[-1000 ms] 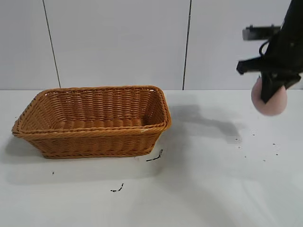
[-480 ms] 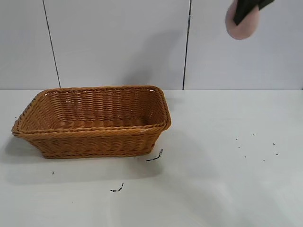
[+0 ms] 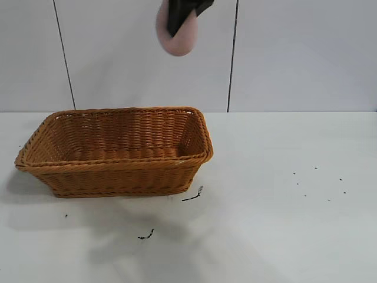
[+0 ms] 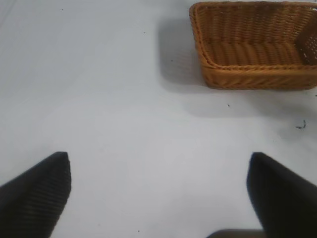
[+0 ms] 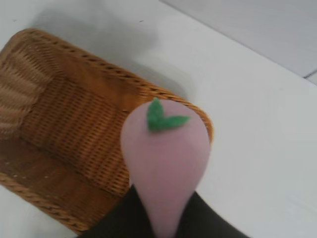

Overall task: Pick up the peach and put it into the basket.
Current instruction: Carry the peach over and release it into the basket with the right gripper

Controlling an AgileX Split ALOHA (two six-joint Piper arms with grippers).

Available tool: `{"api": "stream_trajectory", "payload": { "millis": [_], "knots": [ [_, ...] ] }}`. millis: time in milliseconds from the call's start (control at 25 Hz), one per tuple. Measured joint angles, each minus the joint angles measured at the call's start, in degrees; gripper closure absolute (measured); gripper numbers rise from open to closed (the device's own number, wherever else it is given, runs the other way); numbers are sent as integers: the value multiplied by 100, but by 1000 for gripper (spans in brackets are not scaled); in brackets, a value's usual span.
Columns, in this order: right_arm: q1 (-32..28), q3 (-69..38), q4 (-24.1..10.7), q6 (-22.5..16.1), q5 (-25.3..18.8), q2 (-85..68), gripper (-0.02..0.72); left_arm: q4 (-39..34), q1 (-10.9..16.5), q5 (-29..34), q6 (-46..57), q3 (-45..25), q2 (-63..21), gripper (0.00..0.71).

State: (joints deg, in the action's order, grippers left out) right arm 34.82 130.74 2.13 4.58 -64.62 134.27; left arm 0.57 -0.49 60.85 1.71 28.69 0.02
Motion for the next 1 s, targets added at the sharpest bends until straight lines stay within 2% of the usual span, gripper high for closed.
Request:
{"api": "stream_trajectory", "payload": {
  "millis": [320, 400, 440, 480, 520, 600, 640, 760, 1000],
  "knots": [
    [0, -27, 160, 0, 321, 946, 712, 0, 0, 0, 0, 0, 0, 17],
    [0, -27, 159, 0, 317, 965, 681, 0, 0, 0, 0, 0, 0, 17],
    [0, -27, 159, 0, 317, 965, 620, 0, 0, 0, 0, 0, 0, 17],
    [0, -27, 159, 0, 311, 952, 526, 0, 0, 0, 0, 0, 0, 17],
    [0, -27, 166, 0, 285, 941, 426, 0, 0, 0, 0, 0, 0, 17],
    [0, -16, 166, 41, 144, 915, 179, 0, 0, 0, 0, 0, 0, 17],
    [0, -16, 171, 77, 99, 884, 110, 0, 0, 0, 0, 0, 0, 17],
    [0, 3, 144, 171, 0, 708, 32, 0, 0, 0, 0, 0, 0, 17],
    [-55, 17, -3, 107, -121, 37, 15, 0, 0, 0, 0, 0, 0, 17]
  ]
}}
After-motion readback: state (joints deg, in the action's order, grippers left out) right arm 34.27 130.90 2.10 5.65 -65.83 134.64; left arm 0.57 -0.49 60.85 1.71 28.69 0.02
